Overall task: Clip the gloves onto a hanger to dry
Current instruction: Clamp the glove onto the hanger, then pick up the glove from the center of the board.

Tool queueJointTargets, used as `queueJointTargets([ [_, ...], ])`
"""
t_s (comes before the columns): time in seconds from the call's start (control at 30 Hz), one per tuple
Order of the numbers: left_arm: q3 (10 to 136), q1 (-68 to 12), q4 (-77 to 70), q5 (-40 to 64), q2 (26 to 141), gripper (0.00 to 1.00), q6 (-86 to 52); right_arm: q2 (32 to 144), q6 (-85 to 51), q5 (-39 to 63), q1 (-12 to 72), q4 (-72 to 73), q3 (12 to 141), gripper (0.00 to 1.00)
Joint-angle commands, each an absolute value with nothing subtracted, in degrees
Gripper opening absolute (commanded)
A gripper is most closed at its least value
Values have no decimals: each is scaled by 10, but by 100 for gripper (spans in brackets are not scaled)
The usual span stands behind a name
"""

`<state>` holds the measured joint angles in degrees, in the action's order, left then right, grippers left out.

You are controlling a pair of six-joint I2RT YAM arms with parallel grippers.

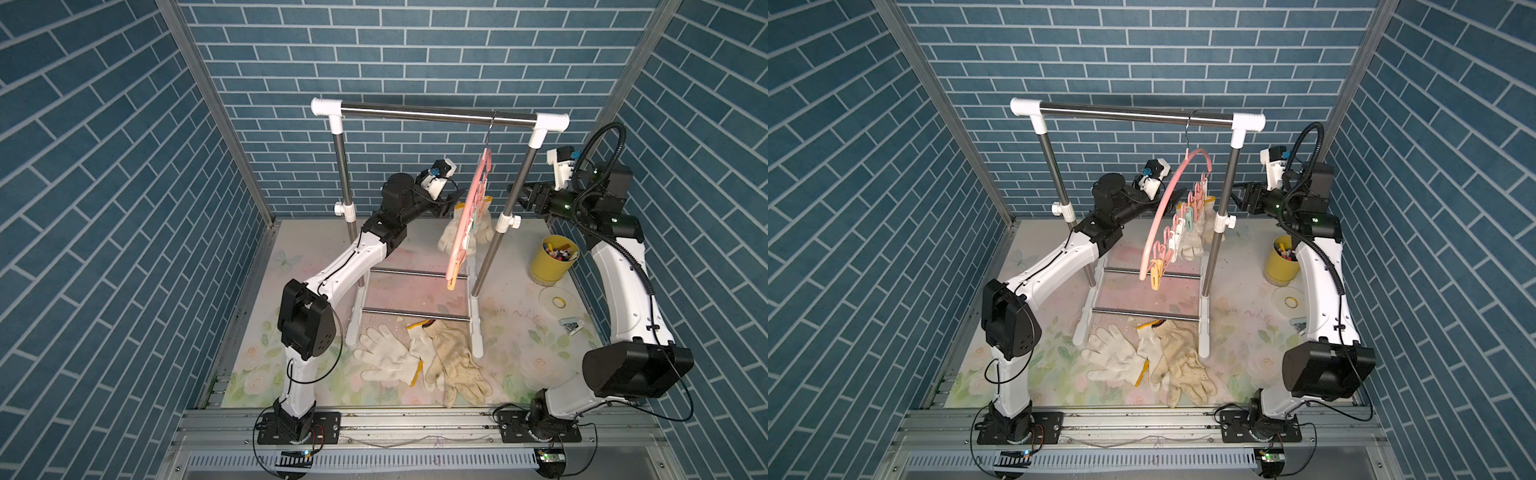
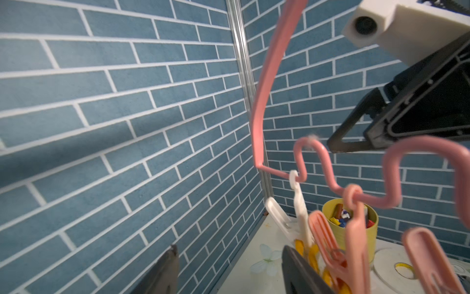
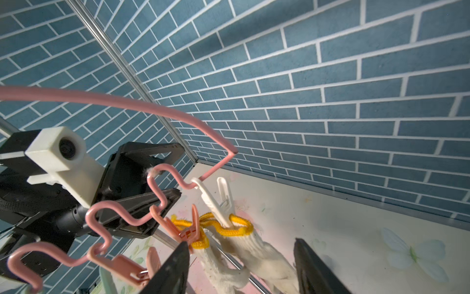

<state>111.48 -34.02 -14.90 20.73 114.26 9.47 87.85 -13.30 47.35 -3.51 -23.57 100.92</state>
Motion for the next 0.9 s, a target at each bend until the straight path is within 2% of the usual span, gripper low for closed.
queueJointTargets([
  [0.0, 1112, -316, -171, 220, 1110, 80, 15, 841, -169, 463, -46, -186, 994, 65],
  [0.07, 1095, -304, -198, 249, 1098, 75, -10, 820, -181, 457, -51, -172, 979, 65],
  [0.17, 995, -292, -333, 257, 1055, 66, -66, 779, -188, 448, -56, -160, 948, 65],
  [0.2, 967, -288, -366, 254, 1043, 66, -94, 758, -188, 441, -59, -158, 934, 65],
  [0.3, 969, -279, -337, 274, 1031, 65, -135, 707, -189, 426, -64, -158, 894, 67],
  [0.4, 963, -278, -299, 317, 1014, 55, -129, 649, -185, 413, -69, -176, 859, 69],
  [0.53, 900, -276, -297, 356, 958, 33, -89, 578, -177, 385, -71, -222, 821, 71],
  [0.67, 851, -276, -238, 378, 896, 34, -83, 508, -188, 346, -72, -275, 772, 71],
  [0.8, 776, -282, -163, 355, 820, 47, -121, 452, -214, 295, -73, -326, 718, 71],
  [0.87, 728, -294, -124, 328, 779, 48, -144, 431, -217, 270, -73, -351, 694, 71],
])
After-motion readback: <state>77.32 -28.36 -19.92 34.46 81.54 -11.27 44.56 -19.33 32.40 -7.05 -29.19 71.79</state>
